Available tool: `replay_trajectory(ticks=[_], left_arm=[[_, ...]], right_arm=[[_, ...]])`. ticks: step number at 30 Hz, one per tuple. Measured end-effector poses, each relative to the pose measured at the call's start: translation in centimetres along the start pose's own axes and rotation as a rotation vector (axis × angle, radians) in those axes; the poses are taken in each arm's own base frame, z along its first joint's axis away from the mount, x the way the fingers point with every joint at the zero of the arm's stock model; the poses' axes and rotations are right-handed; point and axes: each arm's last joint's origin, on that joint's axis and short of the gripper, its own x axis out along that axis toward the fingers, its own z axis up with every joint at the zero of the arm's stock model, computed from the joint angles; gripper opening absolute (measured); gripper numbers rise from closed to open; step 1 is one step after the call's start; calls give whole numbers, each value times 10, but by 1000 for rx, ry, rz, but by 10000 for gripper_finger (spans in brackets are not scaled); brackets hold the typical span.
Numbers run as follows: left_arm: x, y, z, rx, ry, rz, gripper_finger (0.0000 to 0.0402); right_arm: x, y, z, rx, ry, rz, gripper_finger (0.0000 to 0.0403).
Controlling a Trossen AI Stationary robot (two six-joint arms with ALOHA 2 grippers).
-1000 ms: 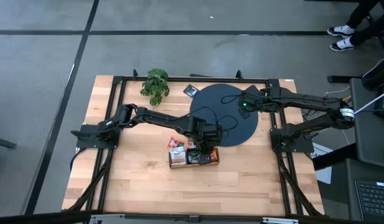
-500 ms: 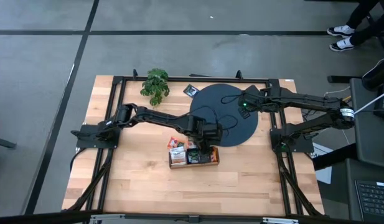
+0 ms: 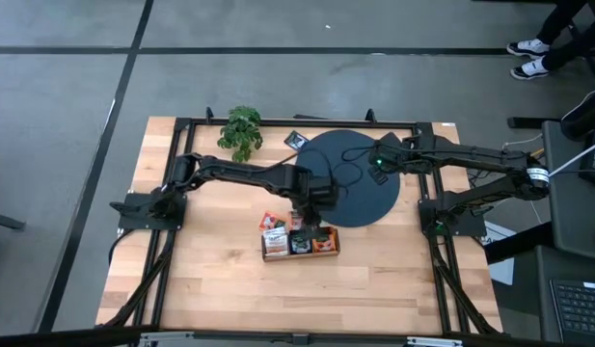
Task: Pick & Place Tea
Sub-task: Put the right orange tea bag into the right section of the wooden organizer
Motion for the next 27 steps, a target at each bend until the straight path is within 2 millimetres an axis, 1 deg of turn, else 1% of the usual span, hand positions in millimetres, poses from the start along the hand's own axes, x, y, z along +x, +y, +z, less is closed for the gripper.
replay_trajectory(ticks=[5, 8, 10, 12, 16, 18, 20, 23, 27], left_arm=[[-3, 14, -9, 26, 109, 16, 100], [-5, 26, -10, 28, 130, 13, 98], [-6, 37, -11, 13, 129, -16, 98], [-1, 49, -16, -16, 146, -41, 98], [14, 67, -38, -68, 229, -49, 94], [23, 71, -50, -77, 277, -50, 91], [31, 71, -57, -57, 291, -62, 89], [42, 68, -64, -18, 283, -68, 89], [46, 65, -63, 53, 252, -55, 88]], right_arm=[[0, 1, 1, -7, 2, 27, 46], [0, 4, 3, -2, -6, 78, 46], [0, 7, 5, -8, -8, 122, 46], [-1, 10, 7, -9, -11, 175, 46], [-2, 13, 9, -16, -14, 238, 46], [-2, 14, 9, -13, -20, 245, 46], [-2, 14, 10, -10, -24, 249, 46], [-2, 14, 10, -6, -25, 250, 46], [-2, 14, 10, 24, -22, 252, 46]])
